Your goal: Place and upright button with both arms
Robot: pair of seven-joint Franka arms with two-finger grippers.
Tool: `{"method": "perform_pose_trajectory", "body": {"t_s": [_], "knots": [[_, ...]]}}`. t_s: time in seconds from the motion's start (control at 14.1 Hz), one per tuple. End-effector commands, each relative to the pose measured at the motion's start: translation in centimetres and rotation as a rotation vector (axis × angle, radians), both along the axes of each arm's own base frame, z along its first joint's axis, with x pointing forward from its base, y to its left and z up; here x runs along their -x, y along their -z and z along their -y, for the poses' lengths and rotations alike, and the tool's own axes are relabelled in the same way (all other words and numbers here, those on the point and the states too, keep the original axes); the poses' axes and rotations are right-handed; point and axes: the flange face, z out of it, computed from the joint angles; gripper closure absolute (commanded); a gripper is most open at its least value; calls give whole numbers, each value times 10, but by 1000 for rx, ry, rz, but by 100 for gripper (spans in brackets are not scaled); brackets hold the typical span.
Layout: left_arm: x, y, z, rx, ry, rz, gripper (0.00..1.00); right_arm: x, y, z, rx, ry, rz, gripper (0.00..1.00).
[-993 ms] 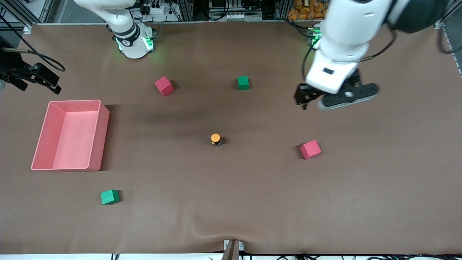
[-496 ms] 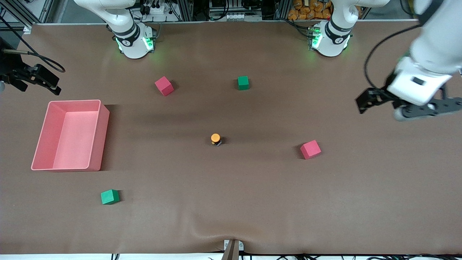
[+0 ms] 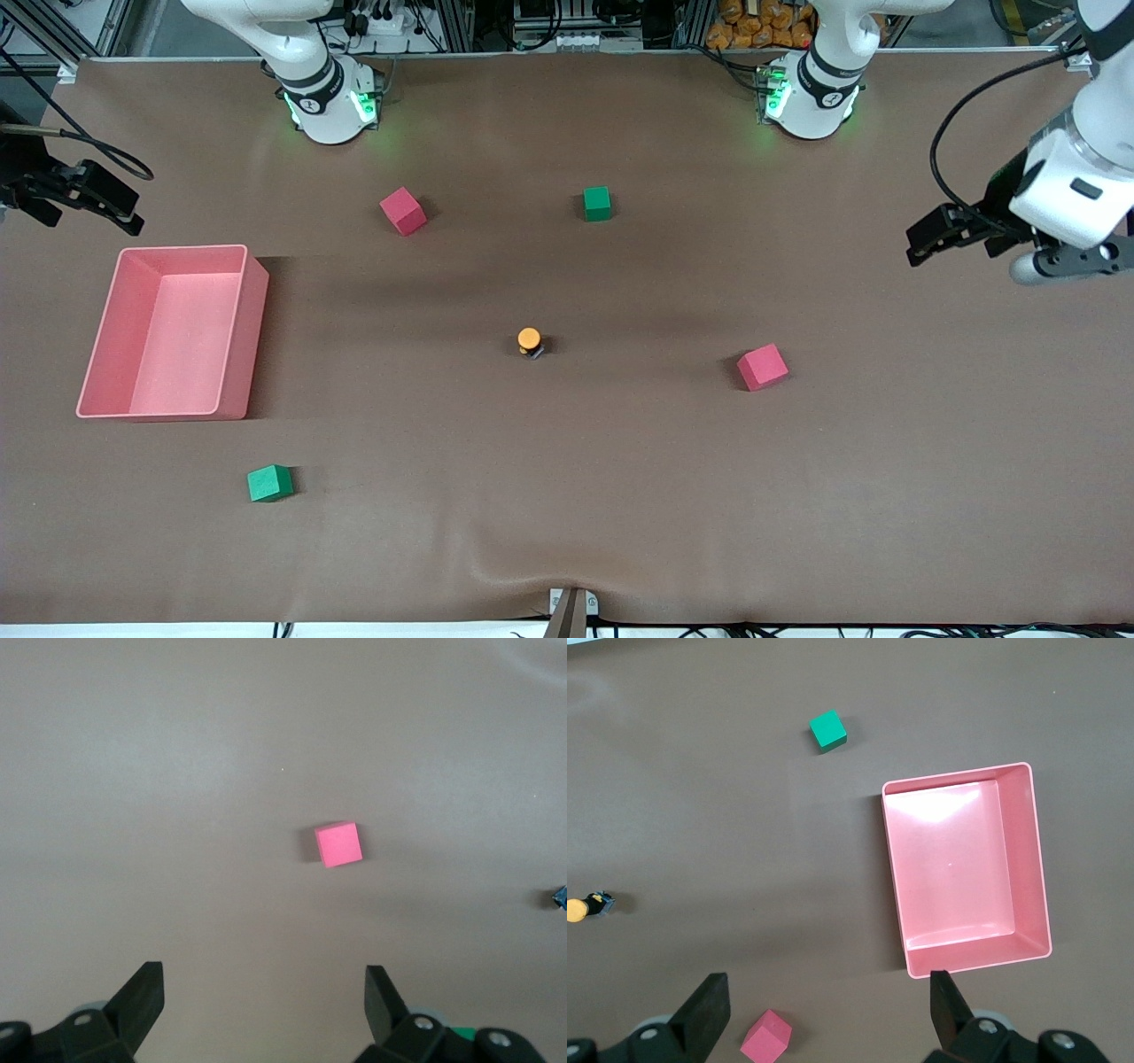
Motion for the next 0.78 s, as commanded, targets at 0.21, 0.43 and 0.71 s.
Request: {"method": "perform_pose_trajectory", "body": {"t_s": [0.21, 0.43, 0.71], "knots": [[44, -20, -32, 1, 55, -22, 0, -4, -7, 4, -8, -7, 9, 0], [51, -28, -47, -6, 82, -29, 0, -4, -7, 4, -9, -7, 9, 0], [57, -37, -53, -8, 73, -41, 0, -3, -7, 3, -15, -9, 8, 0]]}}
